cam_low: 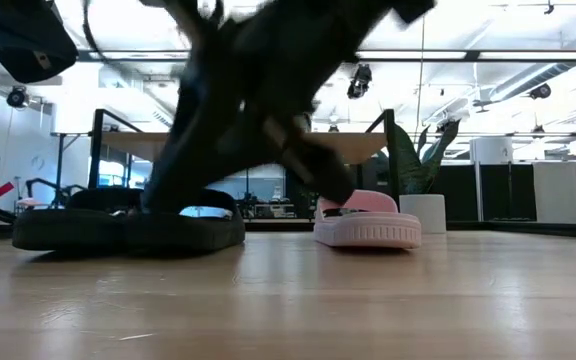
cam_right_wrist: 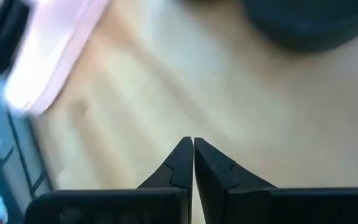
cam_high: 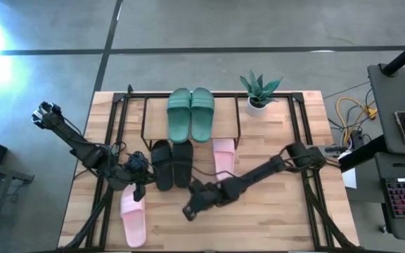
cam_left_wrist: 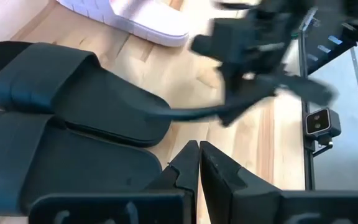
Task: Pick and place slides into the shelf
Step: Move the black slide under the shelf
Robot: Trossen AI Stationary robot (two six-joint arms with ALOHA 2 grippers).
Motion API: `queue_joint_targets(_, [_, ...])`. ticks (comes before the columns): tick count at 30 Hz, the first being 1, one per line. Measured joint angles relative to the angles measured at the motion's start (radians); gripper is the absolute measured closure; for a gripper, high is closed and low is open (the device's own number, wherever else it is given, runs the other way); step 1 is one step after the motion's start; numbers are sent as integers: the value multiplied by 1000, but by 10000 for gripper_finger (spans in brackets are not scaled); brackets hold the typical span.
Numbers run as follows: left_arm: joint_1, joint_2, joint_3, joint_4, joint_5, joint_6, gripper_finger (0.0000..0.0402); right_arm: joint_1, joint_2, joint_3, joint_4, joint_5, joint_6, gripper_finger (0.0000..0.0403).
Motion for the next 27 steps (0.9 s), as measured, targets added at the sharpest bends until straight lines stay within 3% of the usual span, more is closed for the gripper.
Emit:
queue_joint_targets(5, [0,-8,0,1,0,-13,402,64,-61,1,-136,173,95,394])
queue_joint_targets(10, [0,-4,-13,-32,60,-189,402,55,-78,-2,-319,126,251,394])
queue_joint_targets(16, [-29,18,-19,-219,100,-427,402,43,-77,-10,-292,121,267,394])
queue_joint_targets(21, [-42,51,-29,-389,77,-572,402,30,-77,-8,-254,150,235,394])
queue_joint_targets(27, [-34,84,-106,-356,-32,-584,402,17,-77,-8,-254,184,205,394])
